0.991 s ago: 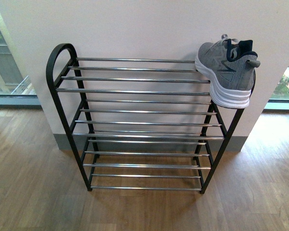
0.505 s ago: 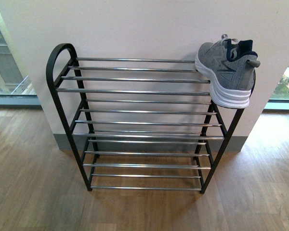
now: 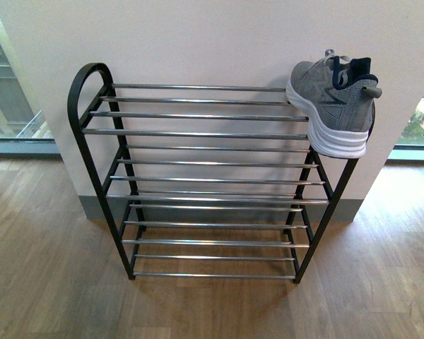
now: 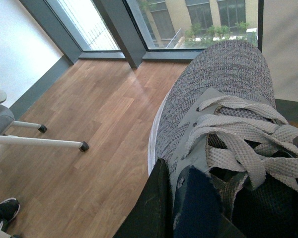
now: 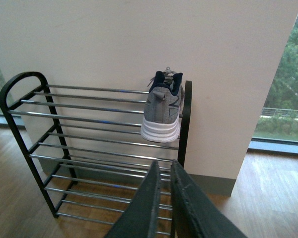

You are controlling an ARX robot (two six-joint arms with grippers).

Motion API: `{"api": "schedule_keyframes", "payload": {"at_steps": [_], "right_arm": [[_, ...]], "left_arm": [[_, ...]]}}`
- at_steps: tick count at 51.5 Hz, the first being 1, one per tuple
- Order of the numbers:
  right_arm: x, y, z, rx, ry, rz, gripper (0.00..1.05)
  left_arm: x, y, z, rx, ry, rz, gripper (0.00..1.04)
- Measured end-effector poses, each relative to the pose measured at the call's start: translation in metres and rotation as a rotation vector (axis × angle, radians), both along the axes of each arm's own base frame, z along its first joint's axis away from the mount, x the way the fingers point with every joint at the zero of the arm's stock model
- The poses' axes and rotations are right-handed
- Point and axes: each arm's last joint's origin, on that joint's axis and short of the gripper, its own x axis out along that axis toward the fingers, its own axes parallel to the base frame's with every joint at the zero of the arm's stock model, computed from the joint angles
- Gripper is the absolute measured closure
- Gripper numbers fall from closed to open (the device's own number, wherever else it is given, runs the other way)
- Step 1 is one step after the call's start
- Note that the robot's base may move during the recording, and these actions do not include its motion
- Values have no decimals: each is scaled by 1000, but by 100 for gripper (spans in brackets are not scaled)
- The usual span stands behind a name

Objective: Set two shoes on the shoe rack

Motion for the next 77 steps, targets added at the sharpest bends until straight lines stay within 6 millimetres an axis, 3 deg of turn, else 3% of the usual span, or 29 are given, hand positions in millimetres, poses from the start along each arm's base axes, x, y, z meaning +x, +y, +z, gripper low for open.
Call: {"api": "schedule_keyframes", "payload": {"at_steps": [6, 26, 59, 66, 69, 71, 77], "right_arm": [[0, 0, 0, 0, 0, 0, 76], [0, 0, 0, 2, 0, 4, 8], [0, 0, 0, 2, 0, -1, 9], [0, 0, 0, 2, 0, -1, 9], [0, 0, 0, 2, 0, 0, 9], [0, 0, 0, 2, 0, 1, 9], [0, 0, 0, 2, 0, 1, 9]], "left_arm": [[0, 0, 0, 0, 0, 0, 103], [0, 0, 0, 4, -1, 12, 103], [0, 0, 0, 0, 1, -1, 103], [7, -3, 2, -103, -21, -143, 103], [24, -11, 13, -204, -15, -229, 103], [48, -22, 31, -298, -27, -284, 103], [93, -42, 47, -400, -21, -337, 103]]}}
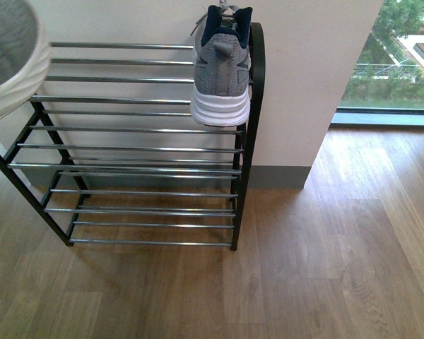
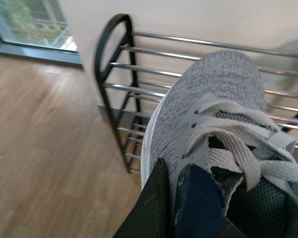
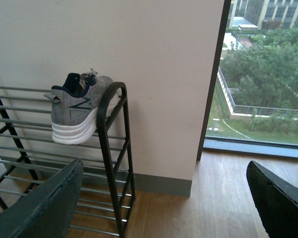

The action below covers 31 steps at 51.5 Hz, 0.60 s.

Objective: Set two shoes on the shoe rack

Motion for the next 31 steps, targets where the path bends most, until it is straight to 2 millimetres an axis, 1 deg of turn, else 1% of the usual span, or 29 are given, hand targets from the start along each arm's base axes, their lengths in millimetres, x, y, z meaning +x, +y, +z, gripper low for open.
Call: {"api": "schedule_keyframes", "payload": {"at_steps": [1, 3, 4, 6, 9, 11, 12, 13, 18, 21, 23, 26, 31], "right_arm": [[0, 0, 0, 0, 0, 0, 9], [0, 0, 0, 0, 0, 0, 9], [0, 0, 0, 0, 0, 0, 9], [0, 0, 0, 0, 0, 0, 9], [0, 0, 0, 0, 0, 0, 9], [0, 0, 0, 0, 0, 0, 9], [0, 0, 0, 0, 0, 0, 9], [0, 0, 0, 0, 0, 0, 9], [0, 0, 0, 0, 0, 0, 9], [0, 0, 0, 0, 0, 0, 9], [0, 0, 0, 0, 0, 0, 9], [0, 0, 0, 0, 0, 0, 9], [0, 0, 0, 0, 0, 0, 9]], "left_arm": [[4, -2, 1, -2, 3, -3, 103], [21, -9, 2, -28, 19, -15, 103], [25, -11, 0, -29, 31, -17, 103], [42, -17, 2, -45, 41, -18, 103], [72, -29, -5, -53, 85, -15, 103], [86, -34, -10, -59, 109, -16, 103], [89, -36, -11, -56, 113, -15, 103], [98, -40, -15, -52, 127, -11, 103], [121, -51, -24, -43, 164, -18, 103], [140, -62, -27, -38, 179, -32, 103], [153, -71, -28, -32, 184, -45, 103], [168, -81, -27, -33, 182, -65, 103], [188, -95, -26, -40, 183, -93, 103]]}}
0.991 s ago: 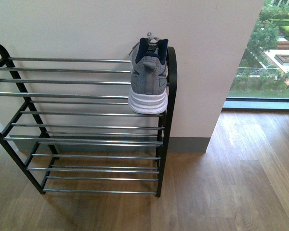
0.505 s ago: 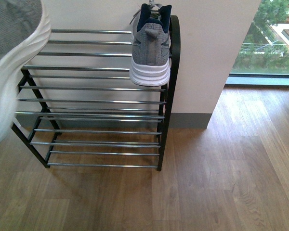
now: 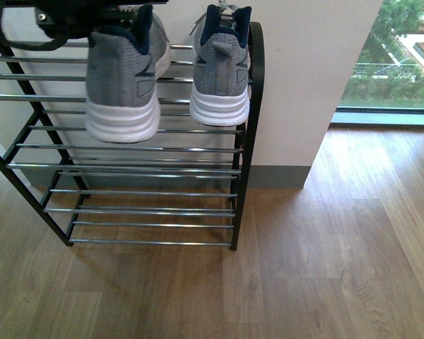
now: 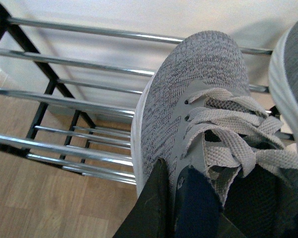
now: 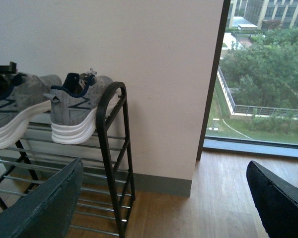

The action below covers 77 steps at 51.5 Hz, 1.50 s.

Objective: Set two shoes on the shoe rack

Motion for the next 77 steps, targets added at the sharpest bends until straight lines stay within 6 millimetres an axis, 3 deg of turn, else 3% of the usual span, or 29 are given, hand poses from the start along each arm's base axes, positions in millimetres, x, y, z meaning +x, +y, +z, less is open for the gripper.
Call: {"api": "schedule_keyframes", "payload": {"at_steps": [10, 22, 39, 53, 65, 77], "right_arm": [[0, 0, 0, 0, 0, 0, 9], [0, 0, 0, 0, 0, 0, 9], [0, 0, 0, 0, 0, 0, 9], [0, 0, 0, 0, 0, 0, 9], [0, 0, 0, 0, 0, 0, 9], [0, 0, 0, 0, 0, 0, 9]], "left_arm": [[35, -15, -2, -12, -19, -14, 103], [67, -22, -25, 4, -13, -9, 103], [84, -33, -27, -70, 15, 11, 103], [84, -62, -22, -138, 19, 11, 103], [84, -60, -22, -155, 22, 16, 103], [83, -55, -20, -284, 77, -12, 57]]}}
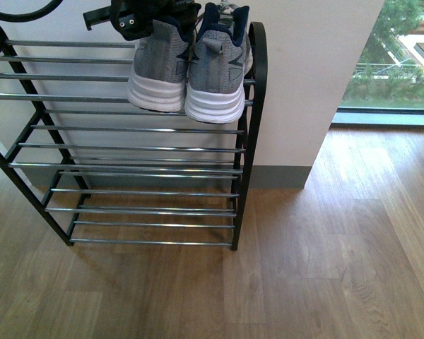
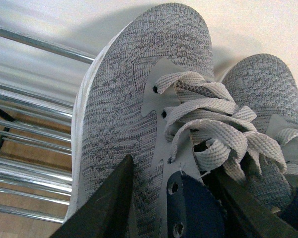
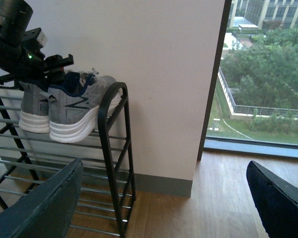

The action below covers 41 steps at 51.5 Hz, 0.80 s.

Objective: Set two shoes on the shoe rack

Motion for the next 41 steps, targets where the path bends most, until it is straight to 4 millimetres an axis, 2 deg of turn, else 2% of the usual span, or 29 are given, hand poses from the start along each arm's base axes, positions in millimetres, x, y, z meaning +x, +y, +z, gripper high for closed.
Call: {"api": "schedule_keyframes", "payload": {"at_steps": [5, 11, 13, 16, 23, 29, 31, 35, 37, 41], "right_arm": [[0, 0, 0, 0, 0, 0, 9], [0, 0, 0, 0, 0, 0, 9], [0, 0, 0, 0, 0, 0, 9], [0, 0, 0, 0, 0, 0, 9], [0, 0, 0, 0, 0, 0, 9], [0, 0, 0, 0, 0, 0, 9], [0, 0, 0, 0, 0, 0, 9], [0, 0, 0, 0, 0, 0, 9], [0, 0, 0, 0, 0, 0, 9], [0, 0, 0, 0, 0, 0, 9]], "left_arm": [[-11, 3, 12, -56, -3, -15, 37], [-24, 5, 24, -74, -25, -25, 22], [-34, 7, 33, -81, -38, -36, 13], [-44, 10, 42, -67, -59, -23, 8], [-71, 22, 60, 56, -172, 39, 9], [-113, 47, 78, 411, -484, 175, 9], [-124, 55, 80, 476, -563, 204, 10], [-144, 71, 81, 465, -628, 120, 18], [-165, 85, 78, 428, -644, 55, 26], [-194, 104, 74, 381, -660, 22, 37]]}}
